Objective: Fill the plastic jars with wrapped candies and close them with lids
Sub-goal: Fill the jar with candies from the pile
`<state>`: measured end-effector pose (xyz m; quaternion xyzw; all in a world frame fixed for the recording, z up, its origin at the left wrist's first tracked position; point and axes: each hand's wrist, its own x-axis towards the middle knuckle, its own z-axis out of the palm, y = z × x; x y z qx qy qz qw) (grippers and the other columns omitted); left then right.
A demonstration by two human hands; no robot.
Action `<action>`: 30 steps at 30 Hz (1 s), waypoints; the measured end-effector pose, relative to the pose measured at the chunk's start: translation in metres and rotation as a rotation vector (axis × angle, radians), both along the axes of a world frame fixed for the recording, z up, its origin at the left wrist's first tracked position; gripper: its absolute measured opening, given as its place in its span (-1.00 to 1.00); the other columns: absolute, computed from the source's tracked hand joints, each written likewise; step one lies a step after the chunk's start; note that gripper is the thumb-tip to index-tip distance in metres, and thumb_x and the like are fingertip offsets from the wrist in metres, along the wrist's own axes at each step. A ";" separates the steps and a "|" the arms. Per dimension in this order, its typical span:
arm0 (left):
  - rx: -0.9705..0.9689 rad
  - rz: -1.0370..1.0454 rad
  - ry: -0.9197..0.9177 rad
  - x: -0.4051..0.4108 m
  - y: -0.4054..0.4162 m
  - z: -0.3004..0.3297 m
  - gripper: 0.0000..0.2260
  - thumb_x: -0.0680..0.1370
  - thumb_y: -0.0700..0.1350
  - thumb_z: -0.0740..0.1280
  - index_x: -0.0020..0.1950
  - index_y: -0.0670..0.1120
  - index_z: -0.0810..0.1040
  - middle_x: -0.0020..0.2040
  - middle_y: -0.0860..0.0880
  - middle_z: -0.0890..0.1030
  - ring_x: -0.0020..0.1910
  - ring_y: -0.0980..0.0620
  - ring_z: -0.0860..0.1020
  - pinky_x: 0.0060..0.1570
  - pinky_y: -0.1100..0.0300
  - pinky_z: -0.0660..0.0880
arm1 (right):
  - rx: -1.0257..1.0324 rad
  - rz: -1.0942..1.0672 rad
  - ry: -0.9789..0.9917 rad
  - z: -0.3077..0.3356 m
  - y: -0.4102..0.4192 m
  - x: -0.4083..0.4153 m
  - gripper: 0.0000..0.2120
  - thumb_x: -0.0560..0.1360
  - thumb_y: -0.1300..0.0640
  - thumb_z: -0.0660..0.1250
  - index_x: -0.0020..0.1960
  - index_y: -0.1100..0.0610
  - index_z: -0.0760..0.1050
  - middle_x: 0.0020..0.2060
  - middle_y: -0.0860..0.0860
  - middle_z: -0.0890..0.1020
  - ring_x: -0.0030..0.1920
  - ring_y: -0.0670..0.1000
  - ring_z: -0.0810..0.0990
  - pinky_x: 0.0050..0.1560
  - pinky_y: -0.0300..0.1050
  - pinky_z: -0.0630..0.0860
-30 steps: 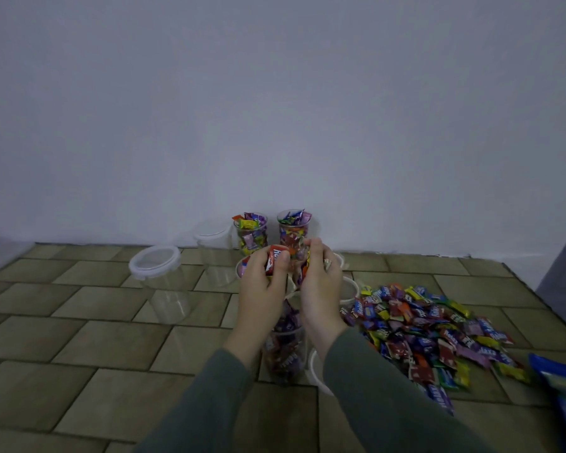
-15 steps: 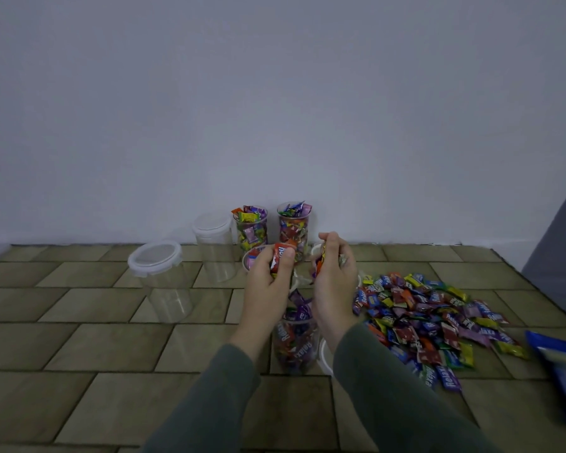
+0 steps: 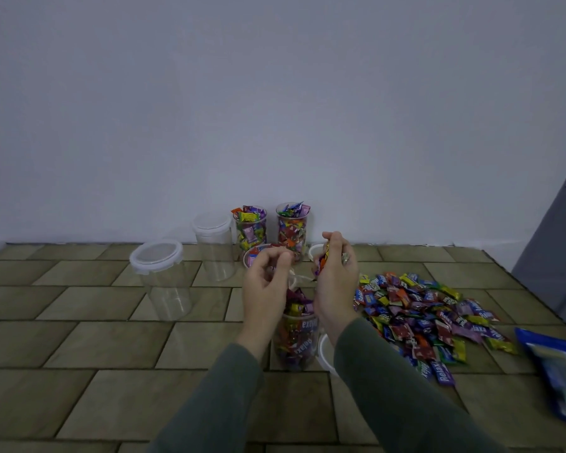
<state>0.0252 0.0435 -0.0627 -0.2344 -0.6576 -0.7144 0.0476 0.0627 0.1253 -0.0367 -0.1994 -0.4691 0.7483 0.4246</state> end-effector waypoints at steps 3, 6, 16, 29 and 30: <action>0.106 0.048 -0.126 0.006 -0.003 -0.020 -0.82 0.64 -0.05 0.20 0.08 -0.06 0.57 -0.04 0.05 0.64 -0.04 0.10 0.61 -0.04 0.20 0.55 | 0.001 -0.001 -0.026 -0.001 0.001 -0.001 -0.78 0.62 0.00 0.18 -0.06 0.06 0.55 -0.42 -0.10 0.53 -0.45 -0.18 0.45 -0.49 -0.35 0.36; 0.143 0.024 -0.237 0.011 -0.002 -0.034 -0.70 0.65 0.05 0.10 0.14 -0.03 0.57 0.01 0.07 0.66 0.02 0.16 0.61 -0.06 0.36 0.53 | 0.026 -0.003 -0.055 -0.003 0.001 -0.005 -0.77 0.61 -0.03 0.19 -0.05 0.05 0.56 -0.28 -0.05 0.56 -0.31 -0.15 0.49 -0.39 -0.36 0.41; 0.194 -0.043 -0.349 0.014 0.010 -0.050 -0.53 0.51 0.28 0.08 0.04 0.00 0.63 0.01 -0.06 0.69 0.07 -0.04 0.64 0.14 -0.02 0.53 | 0.062 0.227 -0.029 -0.003 0.005 -0.005 -0.82 0.58 0.17 0.26 -0.17 0.18 0.52 -0.28 0.08 0.56 -0.27 0.03 0.53 -0.17 -0.10 0.54; 0.164 -0.045 -0.291 0.008 0.010 -0.056 -0.53 0.54 0.30 0.09 0.08 0.03 0.63 0.03 -0.08 0.68 0.09 -0.04 0.62 0.13 0.00 0.52 | 1.084 0.595 -0.400 -0.005 0.021 0.007 -0.70 0.50 0.36 0.26 0.08 0.00 0.49 0.05 0.02 0.51 0.07 -0.10 0.48 0.10 -0.34 0.43; 0.159 -0.043 -0.272 0.007 0.009 -0.056 -0.52 0.56 0.29 0.08 0.09 -0.01 0.63 0.03 -0.08 0.68 0.09 -0.03 0.62 0.14 0.00 0.52 | 1.196 0.591 -0.395 -0.008 0.023 0.008 -0.66 0.48 0.36 0.27 0.15 0.01 0.49 0.14 -0.01 0.47 0.17 -0.10 0.44 0.16 -0.37 0.37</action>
